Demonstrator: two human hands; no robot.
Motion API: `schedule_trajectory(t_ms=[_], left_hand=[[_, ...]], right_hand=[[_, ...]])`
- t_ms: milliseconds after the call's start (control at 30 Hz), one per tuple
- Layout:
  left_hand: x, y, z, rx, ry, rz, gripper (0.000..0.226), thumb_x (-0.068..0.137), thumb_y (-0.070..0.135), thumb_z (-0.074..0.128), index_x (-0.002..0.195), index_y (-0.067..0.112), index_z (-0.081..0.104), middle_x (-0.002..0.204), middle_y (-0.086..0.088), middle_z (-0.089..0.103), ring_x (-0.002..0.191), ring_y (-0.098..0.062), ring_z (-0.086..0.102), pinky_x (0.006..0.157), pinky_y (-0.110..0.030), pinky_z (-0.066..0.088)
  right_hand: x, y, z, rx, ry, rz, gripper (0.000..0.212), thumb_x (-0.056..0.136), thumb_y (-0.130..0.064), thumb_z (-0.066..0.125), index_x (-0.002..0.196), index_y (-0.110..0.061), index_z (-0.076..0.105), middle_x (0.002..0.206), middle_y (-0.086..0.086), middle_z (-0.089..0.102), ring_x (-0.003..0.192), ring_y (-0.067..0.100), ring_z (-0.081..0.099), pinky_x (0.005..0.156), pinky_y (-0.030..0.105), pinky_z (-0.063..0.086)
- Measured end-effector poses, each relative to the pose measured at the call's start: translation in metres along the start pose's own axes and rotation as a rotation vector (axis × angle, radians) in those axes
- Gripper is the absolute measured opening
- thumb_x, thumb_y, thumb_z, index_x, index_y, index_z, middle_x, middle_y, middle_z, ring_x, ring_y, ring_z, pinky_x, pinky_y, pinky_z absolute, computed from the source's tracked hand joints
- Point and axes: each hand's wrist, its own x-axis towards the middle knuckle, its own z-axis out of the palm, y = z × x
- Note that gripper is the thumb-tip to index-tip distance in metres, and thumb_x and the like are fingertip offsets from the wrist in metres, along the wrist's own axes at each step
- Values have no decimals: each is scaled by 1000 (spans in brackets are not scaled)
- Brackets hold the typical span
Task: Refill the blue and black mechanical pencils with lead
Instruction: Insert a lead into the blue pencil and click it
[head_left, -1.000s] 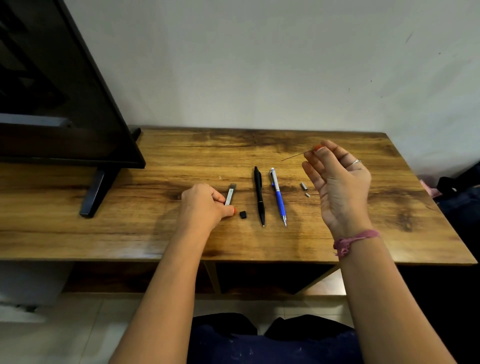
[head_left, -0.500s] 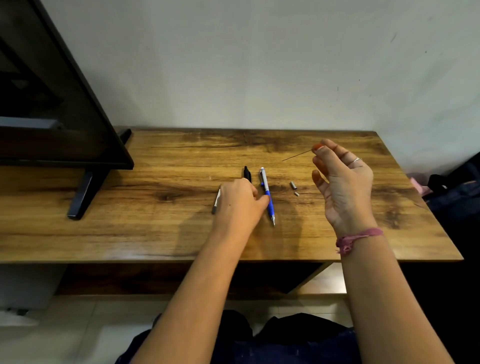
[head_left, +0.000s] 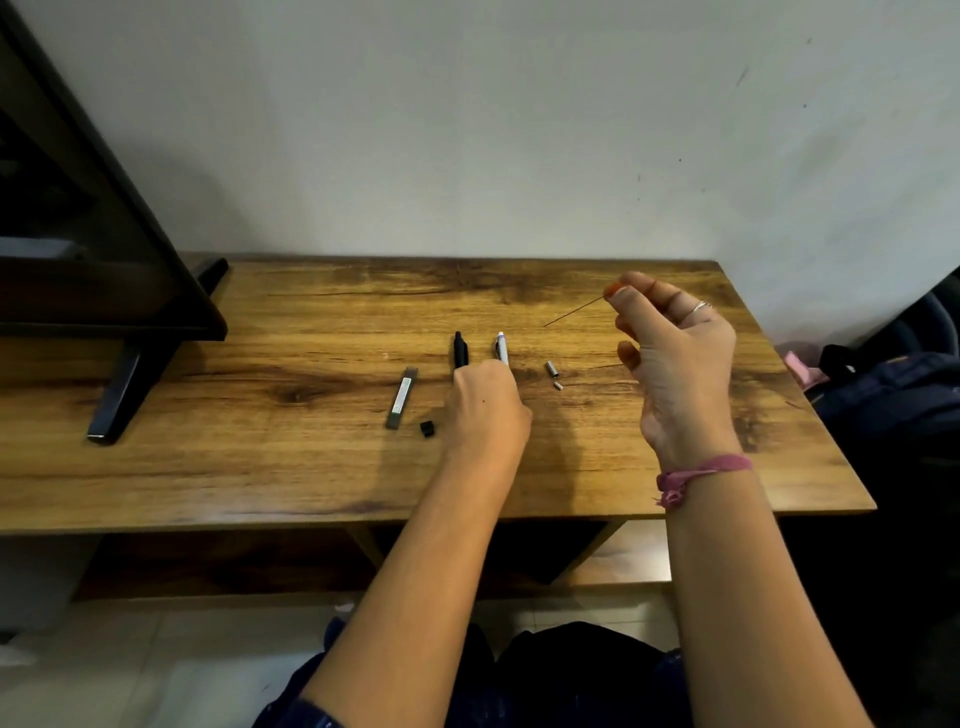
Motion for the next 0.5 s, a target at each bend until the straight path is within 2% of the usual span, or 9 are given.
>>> schedule_trajectory(t_ms=[133,200,233,333,433,500], left_hand=[[-3,1,-11,-204,-69,10,17,79,23,75,88,11,67,75,1,58,57,-6,53,41,-18,36],[-6,-1,-18,-312,-23,84,9,79,21,75,77,16,67,72,6,62,53,0,52,35,-11,34],[-8,-1,-21,-382,15,121,10,78,20,75,74,19,66,70,7,63,54,1,52,37,-8,36],[-16,-1,-27,-531,110,204,13,75,21,77,79,24,65,70,14,63,61,4,57,48,-3,40],[-22,-2,-30,-574,187,264,18,75,21,77,78,31,63,70,19,64,64,8,59,54,-3,44],[-24,-3,-32,-594,231,303,20,74,19,77,76,34,62,73,17,67,65,7,62,57,-4,45]], right_hand=[[1,-18,-6,-41,-19,-92,10,84,-15,71,92,-21,71,79,-10,73,68,-2,62,56,15,45],[-2,-26,-6,-64,-26,-143,12,85,-15,69,95,-21,70,84,-9,73,71,-3,62,56,14,45],[-3,-31,-6,-66,-25,-168,12,86,-15,69,97,-21,70,86,-8,73,71,-3,62,56,14,45],[-8,-45,-3,-42,-15,-242,12,87,-14,69,97,-20,68,88,-5,72,71,-2,61,58,14,46],[-12,-58,-1,-48,12,-344,11,88,-13,68,96,-19,67,93,0,72,79,0,65,67,14,48],[-15,-63,1,-60,32,-413,10,88,-13,68,95,-20,66,91,-1,71,79,3,64,67,17,48]])
